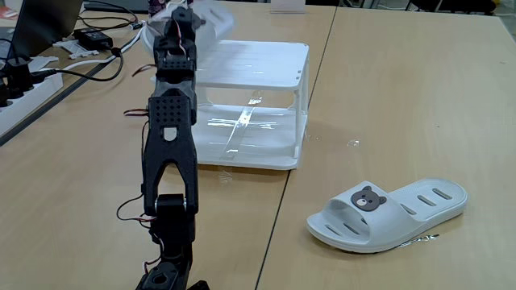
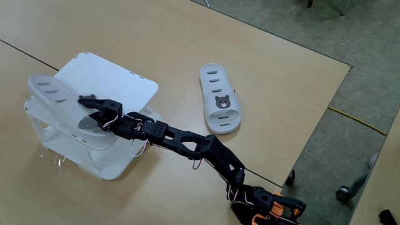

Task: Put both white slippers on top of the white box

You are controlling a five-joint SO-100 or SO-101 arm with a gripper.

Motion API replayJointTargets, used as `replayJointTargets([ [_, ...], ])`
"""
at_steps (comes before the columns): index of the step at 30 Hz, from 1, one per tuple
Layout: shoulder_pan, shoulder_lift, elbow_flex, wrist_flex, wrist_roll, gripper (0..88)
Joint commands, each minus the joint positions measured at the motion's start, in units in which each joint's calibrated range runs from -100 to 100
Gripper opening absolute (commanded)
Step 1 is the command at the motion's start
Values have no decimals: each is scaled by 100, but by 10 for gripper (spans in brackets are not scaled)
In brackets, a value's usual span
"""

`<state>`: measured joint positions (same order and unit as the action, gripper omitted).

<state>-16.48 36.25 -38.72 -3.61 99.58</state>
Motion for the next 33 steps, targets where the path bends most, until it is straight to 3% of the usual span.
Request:
replayJointTargets([
  [1, 53, -95, -607, -62, 42, 8],
  [13, 53, 250, -589, -62, 42, 17],
  [16, 53, 225, -580, -54, 42, 176],
  [18, 53, 183, -580, -28, 42, 227],
  [24, 53, -230, -300, 671, 42, 229],
  [33, 151, -2291, 2127, 930, 42, 233],
])
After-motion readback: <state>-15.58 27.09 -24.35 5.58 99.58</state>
